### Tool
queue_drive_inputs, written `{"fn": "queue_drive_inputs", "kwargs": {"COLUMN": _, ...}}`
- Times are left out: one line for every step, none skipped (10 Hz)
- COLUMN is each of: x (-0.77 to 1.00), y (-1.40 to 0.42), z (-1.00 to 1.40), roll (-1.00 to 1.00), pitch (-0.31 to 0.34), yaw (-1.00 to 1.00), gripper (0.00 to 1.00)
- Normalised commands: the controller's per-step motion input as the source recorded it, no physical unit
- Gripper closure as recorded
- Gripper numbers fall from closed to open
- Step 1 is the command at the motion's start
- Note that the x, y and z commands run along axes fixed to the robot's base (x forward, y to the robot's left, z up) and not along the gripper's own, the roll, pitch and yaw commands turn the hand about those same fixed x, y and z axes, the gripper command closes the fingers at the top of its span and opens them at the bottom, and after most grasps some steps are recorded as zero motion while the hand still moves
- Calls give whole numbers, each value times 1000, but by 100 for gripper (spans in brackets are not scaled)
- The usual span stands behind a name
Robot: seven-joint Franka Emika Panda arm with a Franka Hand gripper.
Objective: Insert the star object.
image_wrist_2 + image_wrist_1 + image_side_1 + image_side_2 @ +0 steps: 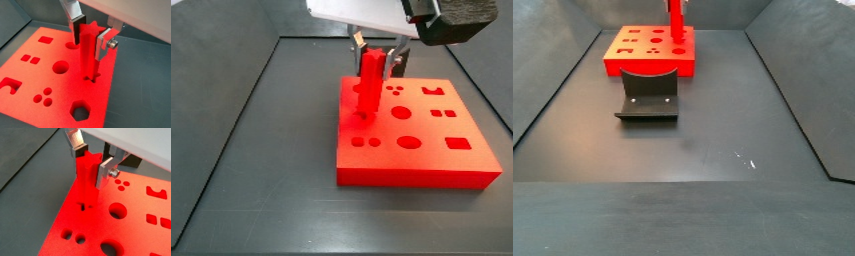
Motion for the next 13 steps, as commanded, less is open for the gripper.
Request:
{"fn": "queue_drive_inputs", "kwargs": {"x": -86, "y": 0, "z": -63, "roll": 1, "pitch": -100, "yaw": -14, "gripper": 100}}
{"fn": "queue_drive_inputs", "kwargs": {"x": -29, "y": 0, "z": -80, "roll": 0, "pitch": -100, "yaw": -6, "gripper": 100}}
{"fn": "queue_drive_inputs", "kwargs": {"x": -9, "y": 0, "z": -129, "roll": 7, "pitch": -110, "yaw": 0, "gripper": 100}}
{"fn": "queue_drive_inputs", "kwargs": {"x": 0, "y": -43, "z": -171, "roll": 10, "pitch": -111, "yaw": 0, "gripper": 100}}
{"fn": "queue_drive_inputs", "kwargs": {"x": 0, "y": -49, "z": -323, "roll": 7, "pitch": -147, "yaw": 0, "gripper": 100}}
{"fn": "queue_drive_inputs", "kwargs": {"x": 0, "y": -74, "z": -374, "roll": 0, "pitch": -186, "yaw": -17, "gripper": 100}}
{"fn": "queue_drive_inputs", "kwargs": {"x": 0, "y": -43, "z": -357, "roll": 29, "pitch": -164, "yaw": -20, "gripper": 100}}
{"fn": "queue_drive_inputs", "kwargs": {"x": 0, "y": 0, "z": -231, "roll": 56, "pitch": -101, "yaw": -74, "gripper": 100}}
{"fn": "queue_drive_inputs", "kwargs": {"x": -37, "y": 0, "z": -300, "roll": 110, "pitch": -116, "yaw": -103, "gripper": 100}}
{"fn": "queue_drive_inputs", "kwargs": {"x": -43, "y": -43, "z": -469, "roll": 291, "pitch": -76, "yaw": -200, "gripper": 100}}
{"fn": "queue_drive_inputs", "kwargs": {"x": -111, "y": -49, "z": -503, "roll": 389, "pitch": -10, "yaw": -306, "gripper": 100}}
{"fn": "queue_drive_inputs", "kwargs": {"x": 0, "y": -166, "z": -569, "roll": 360, "pitch": 0, "yaw": -349, "gripper": 100}}
{"fn": "queue_drive_inputs", "kwargs": {"x": 0, "y": -263, "z": -786, "roll": 267, "pitch": 0, "yaw": -323, "gripper": 100}}
